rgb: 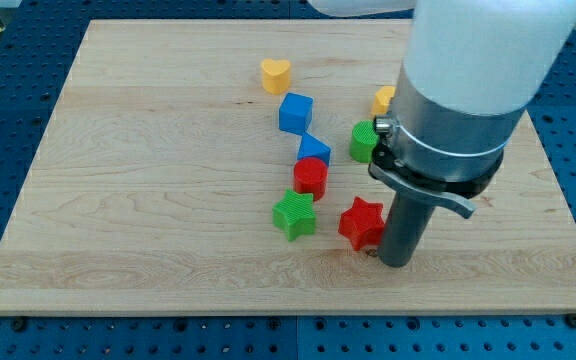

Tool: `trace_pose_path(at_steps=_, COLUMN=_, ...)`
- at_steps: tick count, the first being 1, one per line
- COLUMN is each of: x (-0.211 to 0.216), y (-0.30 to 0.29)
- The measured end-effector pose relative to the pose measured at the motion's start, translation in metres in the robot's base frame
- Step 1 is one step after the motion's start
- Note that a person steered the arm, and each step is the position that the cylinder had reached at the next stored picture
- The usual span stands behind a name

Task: Nudge the red circle left a bit

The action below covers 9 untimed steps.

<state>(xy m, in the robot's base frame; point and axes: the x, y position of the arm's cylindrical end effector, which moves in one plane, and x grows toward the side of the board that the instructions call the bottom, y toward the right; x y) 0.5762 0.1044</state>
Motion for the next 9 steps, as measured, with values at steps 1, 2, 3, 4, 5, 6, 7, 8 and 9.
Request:
trace_pose_path(at_steps=1, x=-0.002, y=0.044)
trace_pose_path(at_steps=2, x=-0.036, y=0.08)
trace_pose_path(at_steps=3, x=-0.071, y=0.037)
trace_pose_path(at_steps=4, x=-0.073, y=-0.045)
trace_pose_path(at_steps=5, x=-0.073, y=-0.047)
trace_pose_path(at_steps=6, x=-0.078, y=-0.045)
trace_pose_path(at_steps=7, x=-0.088, y=-0.047)
trace_pose_path(at_steps=8, x=-0.088, y=-0.048)
trace_pose_path(at_steps=9, x=-0.088, y=-0.048)
